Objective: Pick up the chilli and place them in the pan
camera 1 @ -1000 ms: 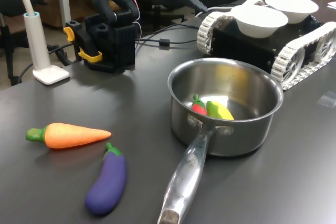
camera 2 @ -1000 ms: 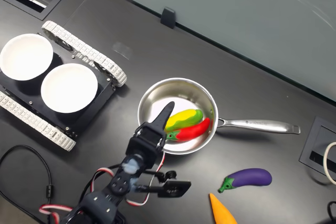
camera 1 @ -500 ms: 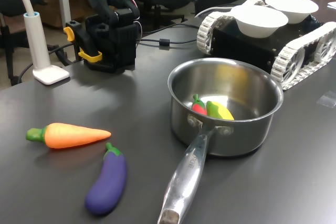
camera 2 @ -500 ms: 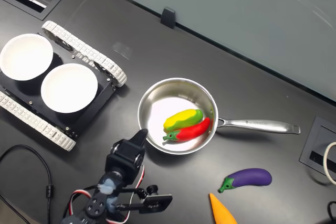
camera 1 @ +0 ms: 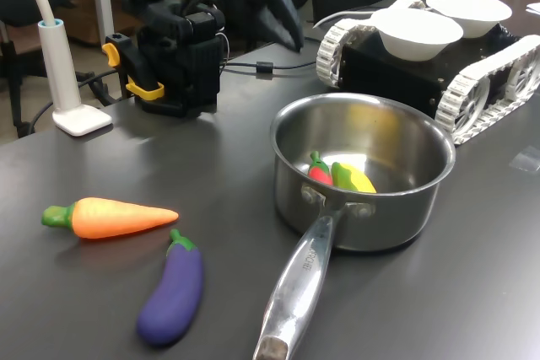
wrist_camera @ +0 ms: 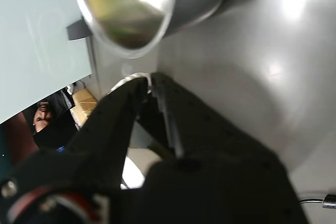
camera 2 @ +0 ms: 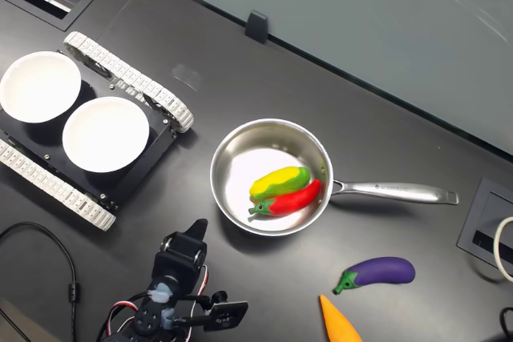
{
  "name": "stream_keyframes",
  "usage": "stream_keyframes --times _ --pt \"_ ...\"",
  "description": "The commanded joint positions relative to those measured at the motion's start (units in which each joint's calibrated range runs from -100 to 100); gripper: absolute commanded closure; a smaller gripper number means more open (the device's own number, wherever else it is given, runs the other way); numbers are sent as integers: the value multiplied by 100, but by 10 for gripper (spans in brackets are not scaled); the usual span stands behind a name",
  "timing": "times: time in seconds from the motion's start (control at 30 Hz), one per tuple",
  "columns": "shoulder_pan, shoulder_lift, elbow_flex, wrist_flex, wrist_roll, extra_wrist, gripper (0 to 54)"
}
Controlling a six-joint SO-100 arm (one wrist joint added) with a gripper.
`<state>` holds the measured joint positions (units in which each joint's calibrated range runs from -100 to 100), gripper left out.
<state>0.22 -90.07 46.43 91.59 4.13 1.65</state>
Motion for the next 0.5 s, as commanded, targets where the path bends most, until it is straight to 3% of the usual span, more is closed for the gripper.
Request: stream_keyframes --times 0.0,0.13,0.47 --pt "-125 -428 532 -46 -5 -39 536" --pt "-114 -546 1223 -216 -20 -31 536" --pt "1 -546 2868 -1257 -88 129 536"
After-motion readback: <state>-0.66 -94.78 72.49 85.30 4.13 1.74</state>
